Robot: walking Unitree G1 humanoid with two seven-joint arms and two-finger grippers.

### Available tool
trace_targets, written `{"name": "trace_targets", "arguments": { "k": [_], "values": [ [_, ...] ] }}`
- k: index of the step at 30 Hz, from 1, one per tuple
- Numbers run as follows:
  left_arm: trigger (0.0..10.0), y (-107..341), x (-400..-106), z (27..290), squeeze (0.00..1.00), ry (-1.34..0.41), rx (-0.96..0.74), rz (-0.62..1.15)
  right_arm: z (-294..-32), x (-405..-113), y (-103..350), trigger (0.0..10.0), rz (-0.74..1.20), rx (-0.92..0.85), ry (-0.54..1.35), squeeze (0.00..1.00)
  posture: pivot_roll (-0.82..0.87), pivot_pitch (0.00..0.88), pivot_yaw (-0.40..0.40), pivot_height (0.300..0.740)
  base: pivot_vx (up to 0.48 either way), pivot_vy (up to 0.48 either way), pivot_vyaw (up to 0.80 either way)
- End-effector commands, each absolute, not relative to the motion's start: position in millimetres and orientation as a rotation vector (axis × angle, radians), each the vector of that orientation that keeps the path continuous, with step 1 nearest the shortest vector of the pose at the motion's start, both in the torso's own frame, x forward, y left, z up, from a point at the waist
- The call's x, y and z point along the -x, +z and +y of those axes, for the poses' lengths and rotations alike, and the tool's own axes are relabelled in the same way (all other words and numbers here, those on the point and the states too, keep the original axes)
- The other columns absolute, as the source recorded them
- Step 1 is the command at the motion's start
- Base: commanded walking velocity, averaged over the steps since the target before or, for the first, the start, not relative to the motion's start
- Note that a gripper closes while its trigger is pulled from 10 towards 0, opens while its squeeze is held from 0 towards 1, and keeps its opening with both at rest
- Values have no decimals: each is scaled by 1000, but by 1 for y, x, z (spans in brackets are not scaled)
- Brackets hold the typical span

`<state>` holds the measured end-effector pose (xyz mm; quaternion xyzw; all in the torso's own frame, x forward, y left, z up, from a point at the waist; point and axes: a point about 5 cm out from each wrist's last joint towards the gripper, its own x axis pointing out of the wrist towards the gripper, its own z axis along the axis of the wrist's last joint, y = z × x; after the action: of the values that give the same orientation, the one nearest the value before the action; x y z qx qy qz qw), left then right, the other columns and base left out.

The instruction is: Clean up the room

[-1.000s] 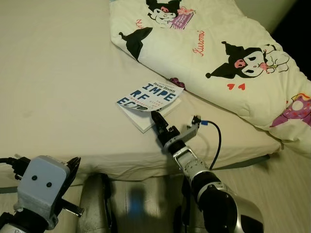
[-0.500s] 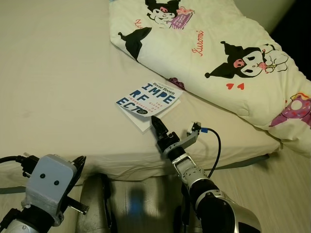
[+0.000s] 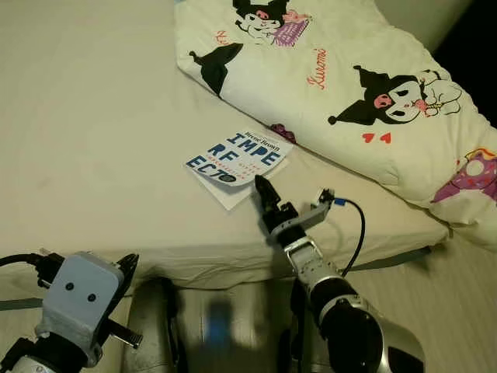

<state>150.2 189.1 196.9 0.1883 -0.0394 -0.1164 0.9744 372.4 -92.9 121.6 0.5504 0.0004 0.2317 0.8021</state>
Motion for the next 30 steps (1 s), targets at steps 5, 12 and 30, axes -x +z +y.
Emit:
{"name": "trace_targets", "arguments": {
  "k": [5, 12, 30],
  "values": [
    [10000, 191, -146, 186, 0, -263, -379, -50, -78, -358, 101, 10000, 65, -1212, 529, 0, 197, 417, -46, 519, 0, 0, 0],
    [10000, 193, -149, 186, 0, -264, -379, -61, -83, -359, 99, 10000, 63, -1232, 468, 0, 211, 420, -35, 519, 0, 0, 0],
    [10000, 195, -145, 190, 0, -260, -401, -49, -101, -378, 117, 10000, 132, -1175, 368, 0, 235, 418, -35, 519, 0, 0, 0]
  ]
}}
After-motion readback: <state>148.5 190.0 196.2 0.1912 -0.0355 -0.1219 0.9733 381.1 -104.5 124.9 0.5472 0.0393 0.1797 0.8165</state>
